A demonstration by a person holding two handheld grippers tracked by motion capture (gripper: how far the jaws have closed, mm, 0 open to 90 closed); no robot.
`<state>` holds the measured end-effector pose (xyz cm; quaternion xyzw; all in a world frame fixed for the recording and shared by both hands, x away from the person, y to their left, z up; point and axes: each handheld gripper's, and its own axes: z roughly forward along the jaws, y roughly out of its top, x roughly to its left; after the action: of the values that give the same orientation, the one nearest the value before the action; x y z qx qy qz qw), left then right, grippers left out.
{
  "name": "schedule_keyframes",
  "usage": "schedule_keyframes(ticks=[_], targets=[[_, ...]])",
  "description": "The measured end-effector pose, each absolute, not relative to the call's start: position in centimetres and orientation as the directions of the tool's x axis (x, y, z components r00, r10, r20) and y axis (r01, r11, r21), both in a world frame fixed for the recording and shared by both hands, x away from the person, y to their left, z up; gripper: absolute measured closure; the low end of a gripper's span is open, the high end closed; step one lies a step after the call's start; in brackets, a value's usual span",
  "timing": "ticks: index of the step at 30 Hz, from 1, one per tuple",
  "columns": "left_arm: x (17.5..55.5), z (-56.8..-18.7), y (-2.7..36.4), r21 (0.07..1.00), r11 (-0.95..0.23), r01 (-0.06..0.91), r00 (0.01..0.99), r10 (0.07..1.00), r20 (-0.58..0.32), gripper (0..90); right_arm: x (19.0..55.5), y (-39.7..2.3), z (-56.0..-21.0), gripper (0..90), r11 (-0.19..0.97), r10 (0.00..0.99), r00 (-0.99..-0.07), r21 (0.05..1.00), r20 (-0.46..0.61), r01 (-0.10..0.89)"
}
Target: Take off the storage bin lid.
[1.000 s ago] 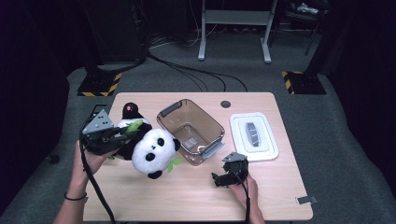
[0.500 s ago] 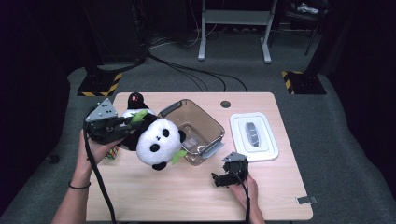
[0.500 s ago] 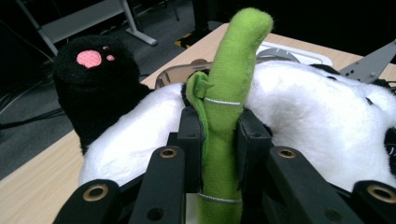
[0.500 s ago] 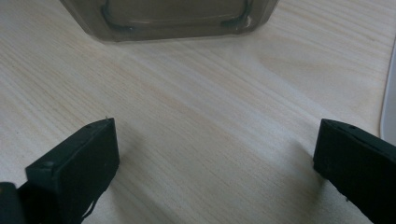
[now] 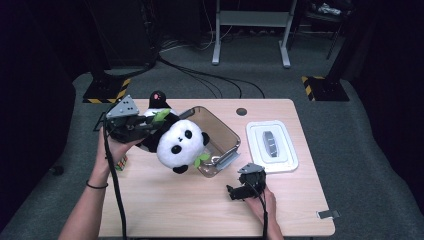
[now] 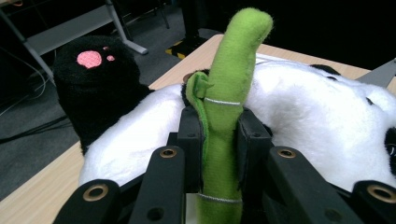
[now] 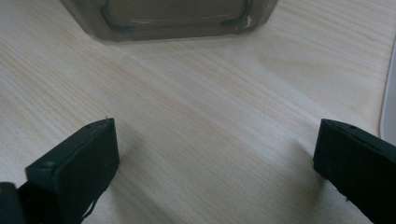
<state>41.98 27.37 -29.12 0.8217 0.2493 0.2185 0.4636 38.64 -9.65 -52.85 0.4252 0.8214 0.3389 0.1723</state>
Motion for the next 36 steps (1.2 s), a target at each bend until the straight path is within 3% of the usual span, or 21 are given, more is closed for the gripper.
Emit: schedule_keyframes(ticks=[36], targets=[[49.3, -30.2, 21.4, 0.865, -0.469, 0.177, 0.856, 0.507, 0.099, 75.3, 38.7, -9.7, -52.9, 0.0, 0.408, 0.816, -0.578, 0.705, 0.004, 0.580]])
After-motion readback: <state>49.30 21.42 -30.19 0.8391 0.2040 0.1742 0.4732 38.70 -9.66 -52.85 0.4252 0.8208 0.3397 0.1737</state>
